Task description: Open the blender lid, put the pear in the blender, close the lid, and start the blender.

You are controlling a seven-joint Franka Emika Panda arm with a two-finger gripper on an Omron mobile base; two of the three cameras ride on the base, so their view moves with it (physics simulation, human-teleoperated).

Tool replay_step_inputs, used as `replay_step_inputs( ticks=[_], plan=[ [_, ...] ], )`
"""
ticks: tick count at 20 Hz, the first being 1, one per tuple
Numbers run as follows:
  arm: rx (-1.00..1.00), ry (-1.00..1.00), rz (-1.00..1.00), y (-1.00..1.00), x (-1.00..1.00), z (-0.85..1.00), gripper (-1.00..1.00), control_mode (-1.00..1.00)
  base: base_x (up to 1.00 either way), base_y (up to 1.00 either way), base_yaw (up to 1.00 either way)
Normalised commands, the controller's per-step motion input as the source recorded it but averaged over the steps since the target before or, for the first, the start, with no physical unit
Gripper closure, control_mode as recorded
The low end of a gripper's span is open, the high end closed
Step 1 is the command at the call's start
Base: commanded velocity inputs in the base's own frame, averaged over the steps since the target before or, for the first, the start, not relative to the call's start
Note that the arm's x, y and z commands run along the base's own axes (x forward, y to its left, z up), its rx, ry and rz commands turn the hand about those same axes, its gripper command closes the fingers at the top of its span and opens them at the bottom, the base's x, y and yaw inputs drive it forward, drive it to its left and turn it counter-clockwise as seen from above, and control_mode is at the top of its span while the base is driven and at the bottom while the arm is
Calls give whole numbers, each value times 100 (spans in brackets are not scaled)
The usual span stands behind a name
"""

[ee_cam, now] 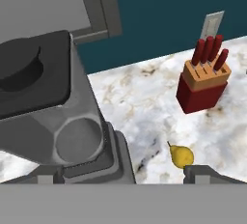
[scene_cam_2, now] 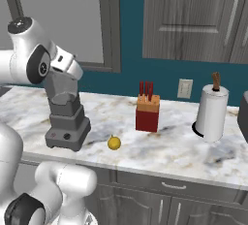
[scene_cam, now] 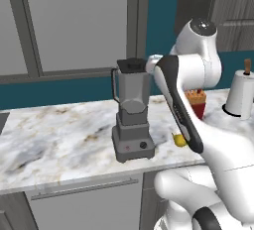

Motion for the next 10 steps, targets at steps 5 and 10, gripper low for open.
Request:
replay_step_inputs(
  ticks=[5,10],
  plan=[
    [0,-3,-4,62,10,62,-100,-100,0,0,0],
    [-1,6,0,17,28,15,-100,-100,0,0,0]
  ],
)
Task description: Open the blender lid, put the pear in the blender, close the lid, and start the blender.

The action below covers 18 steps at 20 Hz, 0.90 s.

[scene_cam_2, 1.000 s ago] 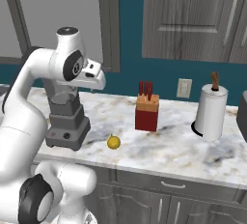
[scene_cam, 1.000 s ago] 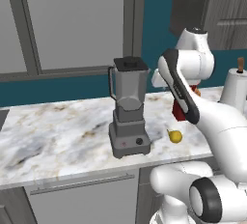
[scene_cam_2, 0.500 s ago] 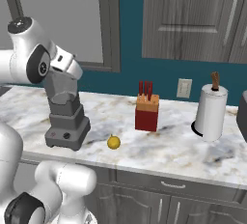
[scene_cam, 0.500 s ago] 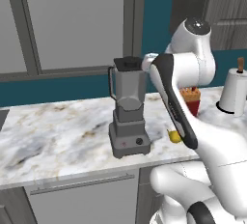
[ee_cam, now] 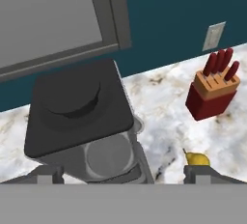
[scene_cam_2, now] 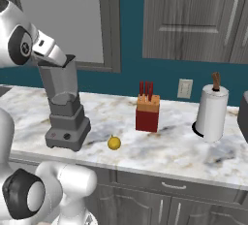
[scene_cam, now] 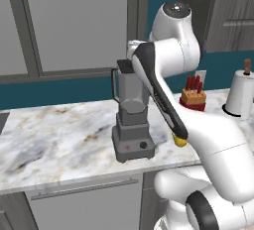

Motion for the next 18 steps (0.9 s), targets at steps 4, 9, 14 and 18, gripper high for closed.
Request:
replay_step_inputs(
  ticks=[4,9,14,18],
  plan=[
    [-5,9,0,26,44,-9,-100,-100,0,0,0],
    [0,4,10,15,43,-5,-100,-100,0,0,0],
    [0,5,16,0,33,-11,-100,-100,0,0,0],
    [0,5,13,0,28,-12,-100,-100,0,0,0]
  ],
)
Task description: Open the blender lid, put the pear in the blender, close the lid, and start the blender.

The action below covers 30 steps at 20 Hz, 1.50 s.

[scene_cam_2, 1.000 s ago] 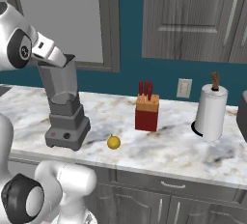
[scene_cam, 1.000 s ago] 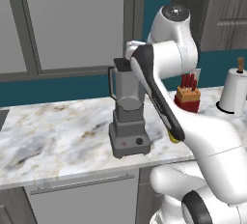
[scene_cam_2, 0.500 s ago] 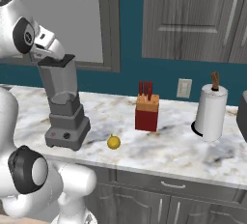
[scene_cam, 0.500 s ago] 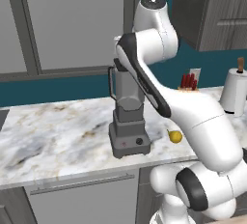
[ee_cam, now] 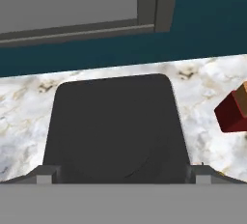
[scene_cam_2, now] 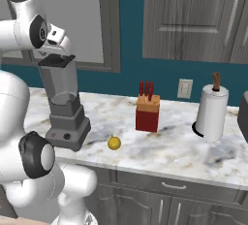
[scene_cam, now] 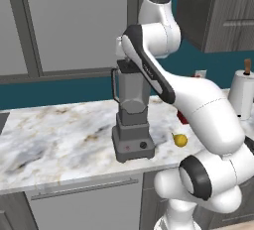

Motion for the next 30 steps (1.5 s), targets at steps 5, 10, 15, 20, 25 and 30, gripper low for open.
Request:
replay_step_inputs(
  ticks=[5,10,15,20,25,30],
  plan=[
    [0,3,9,11,28,-14,-100,-100,0,0,0],
    [0,5,6,10,15,-20,-100,-100,0,0,0],
    [0,6,2,2,6,-26,-100,-100,0,0,0],
    [-2,10,0,19,22,-27,100,-100,0,0,0],
    [-3,5,0,14,8,-10,100,-100,0,0,0],
    [4,-6,-5,-16,-14,41,100,-100,0,0,0]
  ],
)
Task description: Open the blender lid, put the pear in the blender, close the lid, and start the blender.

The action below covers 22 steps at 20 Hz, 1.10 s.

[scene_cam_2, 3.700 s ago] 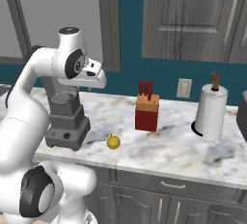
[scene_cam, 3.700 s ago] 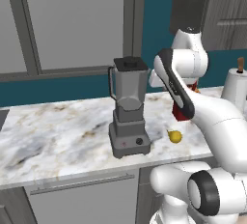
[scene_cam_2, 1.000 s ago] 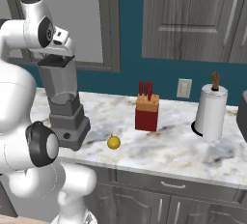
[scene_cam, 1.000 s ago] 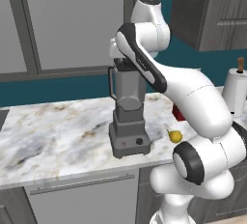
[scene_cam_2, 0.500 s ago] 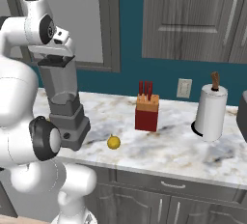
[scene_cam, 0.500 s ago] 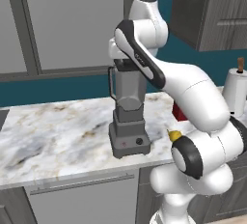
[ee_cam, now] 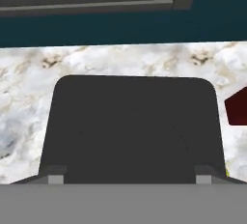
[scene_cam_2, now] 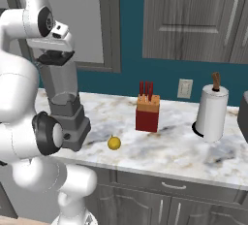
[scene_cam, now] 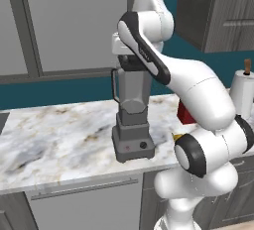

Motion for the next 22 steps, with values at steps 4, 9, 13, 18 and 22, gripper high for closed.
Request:
replay_step_inputs(
  ticks=[4,9,13,18,22],
  plan=[
    [0,-19,-2,-46,-32,96,100,-100,0,0,0],
    [1,-6,-6,-86,-44,15,100,-100,0,0,0],
    [0,0,-8,-94,-66,-31,100,-100,0,0,0],
    [0,0,-10,-83,-60,-63,100,-100,0,0,0],
    [0,3,-11,-77,-39,-92,100,-100,0,0,0]
  ],
)
